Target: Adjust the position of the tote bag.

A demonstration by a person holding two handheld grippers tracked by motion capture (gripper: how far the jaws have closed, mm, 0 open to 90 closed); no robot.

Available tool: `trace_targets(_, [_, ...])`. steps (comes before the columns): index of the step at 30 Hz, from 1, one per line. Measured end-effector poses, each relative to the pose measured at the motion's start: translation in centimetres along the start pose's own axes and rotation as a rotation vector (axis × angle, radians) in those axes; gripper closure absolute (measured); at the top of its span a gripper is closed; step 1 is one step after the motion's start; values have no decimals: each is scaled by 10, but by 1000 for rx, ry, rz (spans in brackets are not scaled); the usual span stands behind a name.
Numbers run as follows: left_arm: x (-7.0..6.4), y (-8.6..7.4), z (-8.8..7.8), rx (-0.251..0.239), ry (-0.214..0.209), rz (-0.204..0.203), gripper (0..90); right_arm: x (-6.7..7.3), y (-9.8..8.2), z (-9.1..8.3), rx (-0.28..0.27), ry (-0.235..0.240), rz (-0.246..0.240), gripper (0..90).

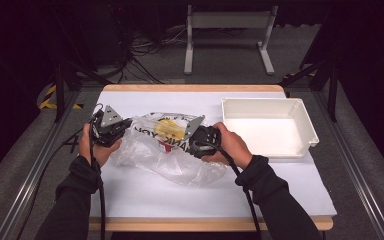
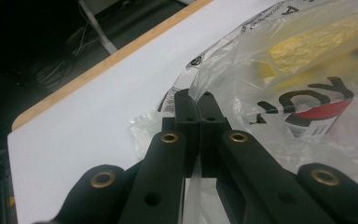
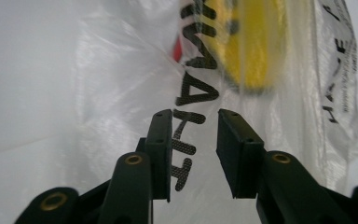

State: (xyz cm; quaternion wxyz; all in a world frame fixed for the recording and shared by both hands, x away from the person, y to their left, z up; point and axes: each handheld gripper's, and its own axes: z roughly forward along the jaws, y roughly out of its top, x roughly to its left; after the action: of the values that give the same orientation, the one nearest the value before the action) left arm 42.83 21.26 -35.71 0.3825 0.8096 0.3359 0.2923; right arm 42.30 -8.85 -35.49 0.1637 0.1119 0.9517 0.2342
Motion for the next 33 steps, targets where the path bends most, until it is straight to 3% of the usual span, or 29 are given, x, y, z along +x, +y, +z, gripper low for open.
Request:
trace_targets(4, [1,0,-3,-13,3,-8,898,-4,1,12,15,23,24,451])
trace_targets(6, [3,1,-4,-15,-3,-6,898,-3,3,18,41,-1,24,443])
trace_targets(8, [3,2,-6,-22,-6,-8,898,-2,5,23,71,-43,15,507])
trace_targets(9, [3,2,-6,-22,-6,-8,898,-3,6,26,96,-87,-3,556])
trace_targets(10, [4,2,-7,-21,-6,0,898,-3,6,26,96,-87,-3,556])
trace_targets(11, [4,2,-8,-23,-7,0,898,-5,7,30,119,-152,-15,695])
trace_targets(12, [5,2,-9,-23,-6,1,898,-6,6,30,114,-170,-11,750])
trace_targets(13, [6,2,-10,-20,-7,10,898,-6,6,30,114,-170,-11,750])
trace_targets(16, [9,-2,-11,-22,-7,-2,897,-18,3,28,85,-238,35,893])
trace_targets(21, [12,-5,-11,-19,-9,-1,896,-33,-3,25,77,-305,79,900])
trace_targets(26, [13,-7,-11,-15,-13,-1,895,-37,-5,25,70,-323,90,900])
trace_targets(30, [15,-9,-12,-7,-18,4,870,-41,-7,21,44,-392,102,900])
trace_targets(33, [16,-10,-13,1,-10,9,856,-46,-10,15,18,-438,140,900])
